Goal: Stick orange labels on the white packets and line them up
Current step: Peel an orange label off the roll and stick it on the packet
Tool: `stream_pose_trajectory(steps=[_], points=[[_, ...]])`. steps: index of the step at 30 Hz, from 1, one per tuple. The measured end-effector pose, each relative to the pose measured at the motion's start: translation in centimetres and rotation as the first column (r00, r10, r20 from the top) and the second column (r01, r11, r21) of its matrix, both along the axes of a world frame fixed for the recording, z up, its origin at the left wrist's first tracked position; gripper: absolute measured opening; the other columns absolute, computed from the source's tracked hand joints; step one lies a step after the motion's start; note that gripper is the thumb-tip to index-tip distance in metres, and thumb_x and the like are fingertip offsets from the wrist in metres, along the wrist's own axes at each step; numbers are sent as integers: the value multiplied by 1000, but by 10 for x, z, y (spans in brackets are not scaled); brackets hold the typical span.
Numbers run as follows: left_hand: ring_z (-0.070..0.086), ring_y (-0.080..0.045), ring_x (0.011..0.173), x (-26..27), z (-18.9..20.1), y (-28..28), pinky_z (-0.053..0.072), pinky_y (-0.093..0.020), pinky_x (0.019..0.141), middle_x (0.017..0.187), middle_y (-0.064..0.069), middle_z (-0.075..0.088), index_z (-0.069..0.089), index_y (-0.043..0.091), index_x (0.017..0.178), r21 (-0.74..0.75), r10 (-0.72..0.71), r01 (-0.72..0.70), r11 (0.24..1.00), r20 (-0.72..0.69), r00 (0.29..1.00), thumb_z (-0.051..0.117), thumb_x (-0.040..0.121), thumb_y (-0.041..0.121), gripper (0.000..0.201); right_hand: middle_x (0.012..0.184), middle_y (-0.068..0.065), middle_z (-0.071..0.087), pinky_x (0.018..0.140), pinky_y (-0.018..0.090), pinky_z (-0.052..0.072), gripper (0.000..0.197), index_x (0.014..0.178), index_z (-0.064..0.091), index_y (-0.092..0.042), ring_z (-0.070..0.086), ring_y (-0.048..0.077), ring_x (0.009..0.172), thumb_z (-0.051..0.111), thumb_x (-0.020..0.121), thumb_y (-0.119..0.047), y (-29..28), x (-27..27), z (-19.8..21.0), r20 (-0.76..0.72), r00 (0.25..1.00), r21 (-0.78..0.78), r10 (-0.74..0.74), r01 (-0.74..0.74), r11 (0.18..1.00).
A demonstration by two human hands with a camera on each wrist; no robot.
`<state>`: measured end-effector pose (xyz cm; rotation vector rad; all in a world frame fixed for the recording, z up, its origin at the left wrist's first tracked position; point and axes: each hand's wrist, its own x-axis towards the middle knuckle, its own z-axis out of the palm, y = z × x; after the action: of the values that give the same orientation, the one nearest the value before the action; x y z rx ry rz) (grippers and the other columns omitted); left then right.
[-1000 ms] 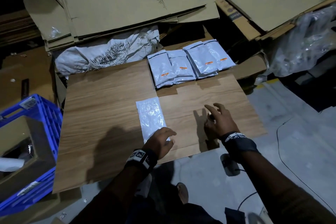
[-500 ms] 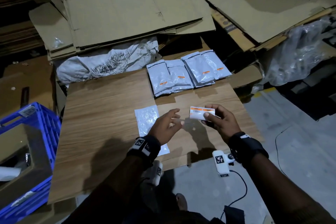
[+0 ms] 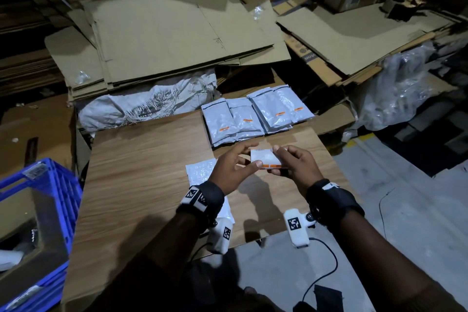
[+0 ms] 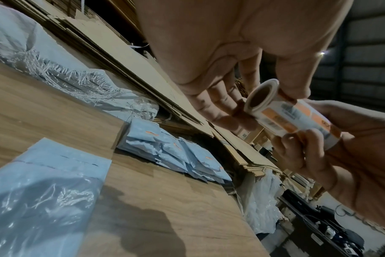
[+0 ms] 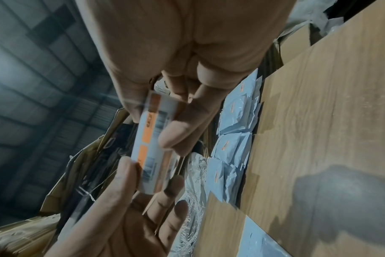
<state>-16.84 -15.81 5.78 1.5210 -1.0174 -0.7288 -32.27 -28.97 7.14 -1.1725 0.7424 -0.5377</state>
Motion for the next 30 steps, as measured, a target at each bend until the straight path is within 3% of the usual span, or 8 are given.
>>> stream_pose_trajectory(steps=[4, 6, 10, 14, 17, 19, 23, 30], points=[[69, -31, 82, 1, 1, -1, 59, -40, 78, 102, -7, 67, 68, 15, 117, 7, 19, -19, 1000, -42, 999, 70, 96, 28, 25, 79, 9, 68, 75, 34, 64, 30, 85, 66, -7, 70, 28, 78, 66, 99, -33, 6, 2, 7, -15, 1000, 50, 12, -12, 999], [69, -30, 76, 2, 0, 2, 60, -38, 75, 100, -19, 63, 65, 6, 111, 21, 41, -39, 999, -78, 996, 67, 99, 26, 23, 82, 9, 71, 75, 32, 64, 23, 93, 67, -9, 72, 32, 79, 64, 100, -30, 8, -1, 11, 25, 999, 72, 25, -27, 997], [69, -24, 70, 1, 2, 6, 58, -36, 71, 76, 9, 57, 65, 26, 87, 42, 70, -67, 997, -70, 995, 62, 101, 29, 15, 101, 15, 71, 70, 35, 61, 33, 129, 59, -8, 72, 34, 83, 67, 97, -12, 8, -7, 7, 42, 995, 3, 86, -87, 996], [69, -25, 83, 0, 3, 8, 59, -43, 80, 93, -8, 68, 71, 18, 106, 27, 49, -45, 999, -171, 984, 60, 100, 39, 24, 101, 19, 66, 66, 34, 57, 33, 129, 58, -5, 66, 29, 78, 65, 97, -3, 9, -8, 6, 56, 994, -74, 94, -90, 993], [69, -24, 91, -1, 12, 10, 57, -40, 81, 111, -19, 70, 71, 19, 115, 40, 25, -16, 999, -236, 972, 53, 97, 47, 38, 92, 9, 67, 66, 33, 55, 40, 133, 59, -11, 64, 25, 77, 67, 95, -2, 9, -11, 11, 46, 991, -134, 128, -120, 984], [70, -21, 92, -2, 19, 10, 58, -36, 78, 112, -18, 70, 71, 18, 118, 48, -13, 26, 999, -261, 965, 53, 96, 45, 39, 84, 4, 67, 65, 32, 54, 48, 135, 57, -14, 63, 22, 74, 72, 89, -9, 9, -12, 16, 41, 984, -165, 171, -162, 973], [69, -19, 94, -5, 27, 10, 58, -32, 77, 105, -4, 71, 70, 20, 122, 43, -141, 157, 987, -251, 958, 57, 97, 36, 33, 85, 19, 57, 62, 30, 51, 52, 131, 53, -4, 59, 17, 66, 71, 83, -14, 8, -10, 23, 53, 979, -194, 196, -182, 964], [67, -22, 95, -13, 31, 10, 57, -39, 80, 108, -8, 70, 62, 12, 136, -15, -110, 110, 994, -277, 954, 54, 98, 36, 46, 83, 14, 62, 63, 29, 51, 21, 113, 58, -6, 60, 14, 69, 69, 95, -7, 11, -7, 30, 105, 979, -273, 174, -139, 952]])
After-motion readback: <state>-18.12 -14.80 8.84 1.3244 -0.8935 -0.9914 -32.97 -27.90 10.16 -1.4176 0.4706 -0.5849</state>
